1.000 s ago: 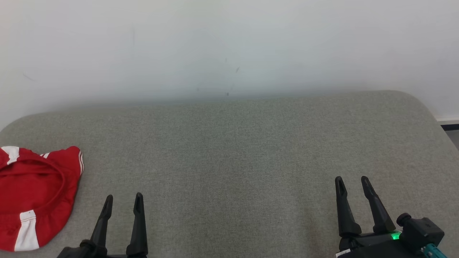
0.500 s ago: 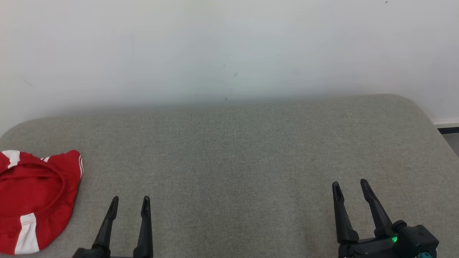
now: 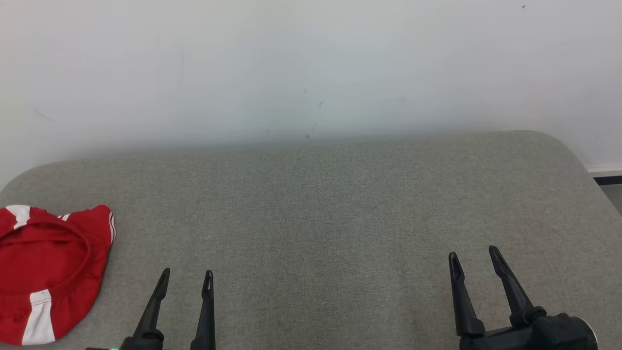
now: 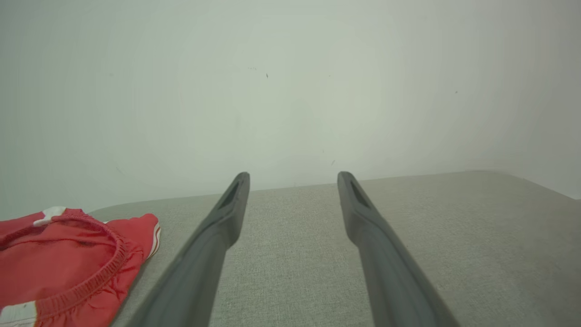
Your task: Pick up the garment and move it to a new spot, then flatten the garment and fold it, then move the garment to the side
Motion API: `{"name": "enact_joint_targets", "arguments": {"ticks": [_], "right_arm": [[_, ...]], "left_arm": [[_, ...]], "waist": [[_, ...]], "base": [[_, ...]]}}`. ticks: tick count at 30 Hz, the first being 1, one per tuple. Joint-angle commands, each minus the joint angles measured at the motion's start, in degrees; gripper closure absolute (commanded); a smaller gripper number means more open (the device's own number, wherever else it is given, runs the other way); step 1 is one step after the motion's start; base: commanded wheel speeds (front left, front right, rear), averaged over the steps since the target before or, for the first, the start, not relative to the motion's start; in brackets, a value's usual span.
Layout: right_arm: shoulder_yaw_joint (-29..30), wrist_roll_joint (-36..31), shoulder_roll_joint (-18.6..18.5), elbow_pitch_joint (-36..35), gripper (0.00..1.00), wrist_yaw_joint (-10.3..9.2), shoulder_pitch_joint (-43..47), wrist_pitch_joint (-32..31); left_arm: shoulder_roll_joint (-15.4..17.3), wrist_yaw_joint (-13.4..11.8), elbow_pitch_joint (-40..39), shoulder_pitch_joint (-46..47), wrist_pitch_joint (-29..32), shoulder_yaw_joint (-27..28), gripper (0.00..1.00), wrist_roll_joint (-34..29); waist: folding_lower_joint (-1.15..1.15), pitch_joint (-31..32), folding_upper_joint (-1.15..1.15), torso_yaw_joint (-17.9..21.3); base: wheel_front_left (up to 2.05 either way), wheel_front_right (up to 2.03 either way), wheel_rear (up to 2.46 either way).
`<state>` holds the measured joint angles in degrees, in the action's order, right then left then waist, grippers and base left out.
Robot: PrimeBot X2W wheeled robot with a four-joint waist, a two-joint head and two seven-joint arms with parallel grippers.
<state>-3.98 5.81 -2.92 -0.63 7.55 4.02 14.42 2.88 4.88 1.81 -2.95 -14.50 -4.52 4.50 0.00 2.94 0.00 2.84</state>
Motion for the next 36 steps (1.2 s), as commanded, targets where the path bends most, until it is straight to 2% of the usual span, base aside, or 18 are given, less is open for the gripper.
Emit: {"name": "enact_joint_targets", "arguments": {"ticks": [1, 5, 26, 36], "right_arm": [[0.12, -1.53, 0.07, -0.34, 0.00, -0.11, 0.73, 0.48], [-0.28, -2.92, 0.07, -0.08, 0.00, -0.12, 0.93, 0.89], [-0.20, -1.80, 0.07, 0.60, 0.00, -0.12, 0.94, 0.77], [-0.53, -1.62, 0.07, 0.81, 0.00, -0.12, 1.28, 0.77]], "left_arm": [[0.06, -0.34, 0.25, 0.78, -0.53, -0.15, 0.00, -1.60], [0.06, -0.46, 0.51, 0.88, -0.74, -0.30, 0.00, -3.09], [0.03, -0.59, 1.73, 1.17, -0.68, -0.26, 0.00, -2.45], [0.03, -1.37, 2.04, 1.49, -0.68, -0.50, 0.00, -2.93]], "waist": [[0.00, 0.05, 0.00, 0.02], [0.00, 0.07, 0.00, 0.13], [0.00, -0.24, 0.00, -0.67], [0.00, -0.69, 0.00, -3.63]], "base": [[0.00, 0.00, 0.00], [0.00, 0.00, 0.00], [0.00, 0.00, 0.00], [0.00, 0.00, 0.00]]}}
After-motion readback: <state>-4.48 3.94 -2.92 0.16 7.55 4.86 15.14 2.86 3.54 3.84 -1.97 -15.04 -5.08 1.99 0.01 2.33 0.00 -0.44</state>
